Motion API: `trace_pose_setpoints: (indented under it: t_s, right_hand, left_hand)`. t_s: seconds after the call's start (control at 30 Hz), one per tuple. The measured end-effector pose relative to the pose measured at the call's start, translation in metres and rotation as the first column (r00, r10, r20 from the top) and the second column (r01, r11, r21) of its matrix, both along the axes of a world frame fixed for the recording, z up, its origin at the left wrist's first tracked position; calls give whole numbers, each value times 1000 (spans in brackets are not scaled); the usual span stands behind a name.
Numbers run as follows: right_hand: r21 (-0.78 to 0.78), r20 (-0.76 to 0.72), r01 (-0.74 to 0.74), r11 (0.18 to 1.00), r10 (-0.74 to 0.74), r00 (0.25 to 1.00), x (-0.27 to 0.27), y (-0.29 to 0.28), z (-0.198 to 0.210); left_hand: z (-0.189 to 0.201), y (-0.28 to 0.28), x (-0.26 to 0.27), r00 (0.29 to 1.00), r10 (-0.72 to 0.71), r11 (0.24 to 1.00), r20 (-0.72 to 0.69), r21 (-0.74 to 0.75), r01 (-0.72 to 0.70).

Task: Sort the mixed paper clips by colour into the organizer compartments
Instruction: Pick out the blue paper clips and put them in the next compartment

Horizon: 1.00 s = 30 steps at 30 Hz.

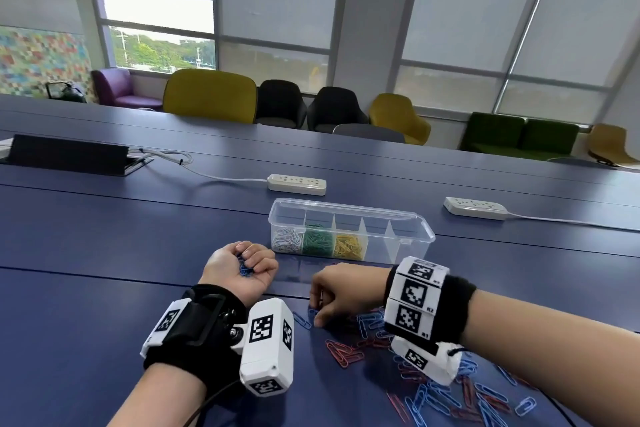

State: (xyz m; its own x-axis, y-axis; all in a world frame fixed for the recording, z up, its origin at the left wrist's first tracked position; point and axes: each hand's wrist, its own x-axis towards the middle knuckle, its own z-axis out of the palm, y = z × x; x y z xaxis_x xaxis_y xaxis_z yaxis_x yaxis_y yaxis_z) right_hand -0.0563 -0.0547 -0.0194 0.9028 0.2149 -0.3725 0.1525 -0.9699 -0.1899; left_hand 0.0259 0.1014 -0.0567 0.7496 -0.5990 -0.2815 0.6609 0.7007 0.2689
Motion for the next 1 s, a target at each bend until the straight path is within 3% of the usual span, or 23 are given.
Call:
trace_pose_setpoints:
  t_s: [0.23,0.3,0.37,0.4,0.43,0.47,0.5,0.53,0.57,0.6,0.73,0.8,0.83,0.9,0.93,0.97,1.0]
  right_hand:
    - [-90,43,-51,995,55,998,-10,3,-4]
    - [-28,102,-33,999,35,994,-13,1,-1]
    - [158,117,56,986,-75,990,-14,-7,5]
    - [350,63,132,927,-164,984,-15,-11,8]
    - [573,-38,221,789,-244,969,-17,-15,9]
    - [755,-175,313,576,-283,943,-19,-18,10]
    - [845,-307,395,360,-278,910,-22,-19,11]
    - [863,-403,458,214,-256,879,-23,-20,11]
    - [853,-467,504,138,-233,853,-24,-20,10]
    - [836,-507,536,113,-210,836,-24,-19,8]
    - [768,-607,623,151,-137,782,-21,-15,4]
    - [746,-595,629,219,-206,777,-17,-11,3]
    - [744,-532,593,310,-263,805,-15,-8,3]
    - [658,-290,424,622,-311,905,-9,-1,3]
    - [539,-159,315,781,-273,949,-7,2,5]
    - [400,-68,215,891,-205,976,-4,5,5]
    - [287,-28,147,947,-146,989,-2,8,5]
  left_hand:
    - [-1,2,2,1000,18,1000,7,5,-18]
    - [-1,2,2,1000,21,1000,7,1,-21]
    - [-1,3,3,1000,19,1000,7,-3,-19]
    - [-1,3,3,1000,17,1000,7,-5,-17]
    - [-1,4,3,1000,14,1000,6,-7,-14]
    - [-1,4,4,1000,11,1000,5,-7,-11]
    - [0,4,4,1000,10,1000,7,-7,-10]
    - [0,5,4,1000,10,1000,8,-8,-10]
    - [0,5,5,1000,12,1000,5,-11,-12]
    - [0,5,5,1000,15,1000,2,-14,-15]
    - [1,7,4,1000,31,999,1,-18,-31]
    - [1,7,4,999,37,999,-3,-23,-37]
    - [1,7,4,999,38,999,-3,-21,-38]
    - [0,5,5,999,38,999,-3,-15,-38]
    - [0,5,5,999,38,999,-3,-14,-38]
    - [-1,5,6,999,39,999,-3,-14,-39]
    - [-1,5,6,999,39,999,-1,-16,-39]
